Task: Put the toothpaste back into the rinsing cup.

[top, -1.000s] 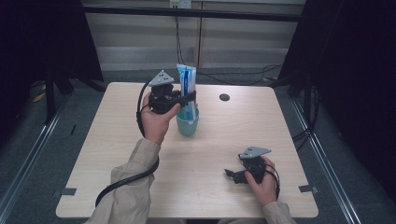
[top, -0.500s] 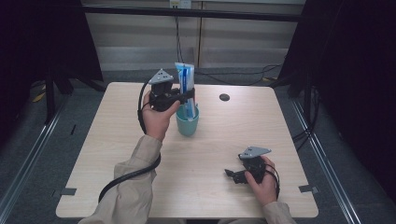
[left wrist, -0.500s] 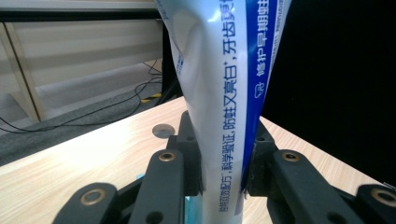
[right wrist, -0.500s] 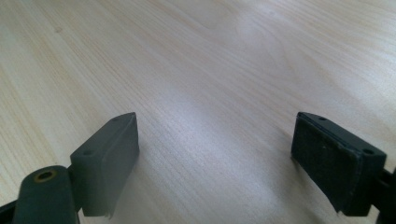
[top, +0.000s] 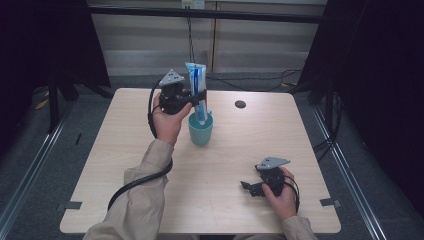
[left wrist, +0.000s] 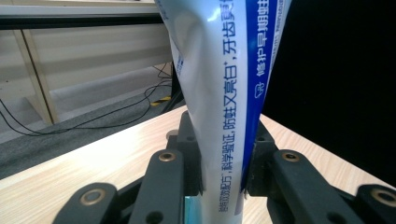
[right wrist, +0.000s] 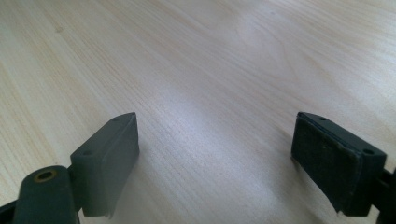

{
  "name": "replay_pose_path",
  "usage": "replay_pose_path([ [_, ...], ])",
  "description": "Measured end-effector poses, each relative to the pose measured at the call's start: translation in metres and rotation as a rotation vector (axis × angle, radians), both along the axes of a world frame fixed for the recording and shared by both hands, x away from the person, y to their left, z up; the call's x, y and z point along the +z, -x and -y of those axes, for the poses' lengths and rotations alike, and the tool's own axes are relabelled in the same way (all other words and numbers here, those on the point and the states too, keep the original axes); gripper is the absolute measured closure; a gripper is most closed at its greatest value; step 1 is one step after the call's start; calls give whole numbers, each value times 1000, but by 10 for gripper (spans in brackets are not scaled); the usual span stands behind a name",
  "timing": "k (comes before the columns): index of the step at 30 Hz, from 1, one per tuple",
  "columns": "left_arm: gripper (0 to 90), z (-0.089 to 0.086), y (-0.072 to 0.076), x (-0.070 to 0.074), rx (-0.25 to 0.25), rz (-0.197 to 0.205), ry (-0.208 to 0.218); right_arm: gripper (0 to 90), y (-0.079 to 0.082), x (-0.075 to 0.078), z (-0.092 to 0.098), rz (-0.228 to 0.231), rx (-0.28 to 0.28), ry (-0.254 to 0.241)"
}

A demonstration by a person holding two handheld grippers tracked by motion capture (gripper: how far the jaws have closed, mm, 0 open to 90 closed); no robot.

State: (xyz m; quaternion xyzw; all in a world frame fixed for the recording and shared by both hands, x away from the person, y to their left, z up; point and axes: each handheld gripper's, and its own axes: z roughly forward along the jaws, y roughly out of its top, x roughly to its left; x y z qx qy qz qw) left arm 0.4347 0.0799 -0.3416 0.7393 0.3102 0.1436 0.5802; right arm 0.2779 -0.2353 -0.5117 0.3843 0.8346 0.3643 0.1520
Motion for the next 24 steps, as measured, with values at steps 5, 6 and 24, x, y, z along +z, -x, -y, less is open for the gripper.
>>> replay_pose_path([
  [5,734,-3,-6,-5,22,-4,-13,145,0,0,0,1,2,0],
  [6,734,-4,-7,-5,26,-4,-10,145,0,0,0,1,3,1],
  [24,732,5,-16,-25,70,-28,-40,146,0,0,0,0,6,-1],
])
